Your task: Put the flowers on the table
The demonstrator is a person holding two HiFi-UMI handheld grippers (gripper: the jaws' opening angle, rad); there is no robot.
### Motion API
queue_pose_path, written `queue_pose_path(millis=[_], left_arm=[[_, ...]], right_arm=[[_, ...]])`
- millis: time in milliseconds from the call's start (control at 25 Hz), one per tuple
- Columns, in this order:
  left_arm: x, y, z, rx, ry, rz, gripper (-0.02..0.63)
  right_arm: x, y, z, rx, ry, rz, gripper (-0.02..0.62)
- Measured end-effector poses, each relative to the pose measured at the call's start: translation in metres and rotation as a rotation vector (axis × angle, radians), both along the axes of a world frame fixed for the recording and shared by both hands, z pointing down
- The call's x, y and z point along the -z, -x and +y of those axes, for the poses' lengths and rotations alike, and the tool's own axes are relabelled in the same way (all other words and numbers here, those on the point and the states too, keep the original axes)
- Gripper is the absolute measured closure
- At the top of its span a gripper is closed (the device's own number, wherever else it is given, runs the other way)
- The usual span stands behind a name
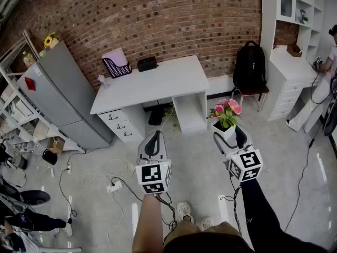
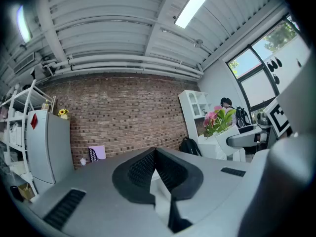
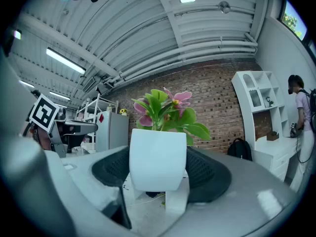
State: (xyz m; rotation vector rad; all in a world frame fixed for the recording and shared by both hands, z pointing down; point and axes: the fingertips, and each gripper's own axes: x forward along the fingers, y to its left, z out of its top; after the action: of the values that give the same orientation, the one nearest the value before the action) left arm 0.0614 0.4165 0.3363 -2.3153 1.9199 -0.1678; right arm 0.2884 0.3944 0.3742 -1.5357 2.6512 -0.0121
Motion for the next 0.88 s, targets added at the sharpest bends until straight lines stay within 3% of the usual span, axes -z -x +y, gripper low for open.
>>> queue_pose_path(millis=[480,880], left_arm=[[-0.008,-0.020,0.034,-0.041,0.002,-0.001,0.598],[-0.017,-0.001,0.010,-0.049,0.005,-0.009,0.598]], right_arm=[[-0.005,-0.018,0.039,-0.019,-0.007,0.002,0.256],[-0.012,0.002,0.011,-0.011,-0.004,-0.020,0.256]])
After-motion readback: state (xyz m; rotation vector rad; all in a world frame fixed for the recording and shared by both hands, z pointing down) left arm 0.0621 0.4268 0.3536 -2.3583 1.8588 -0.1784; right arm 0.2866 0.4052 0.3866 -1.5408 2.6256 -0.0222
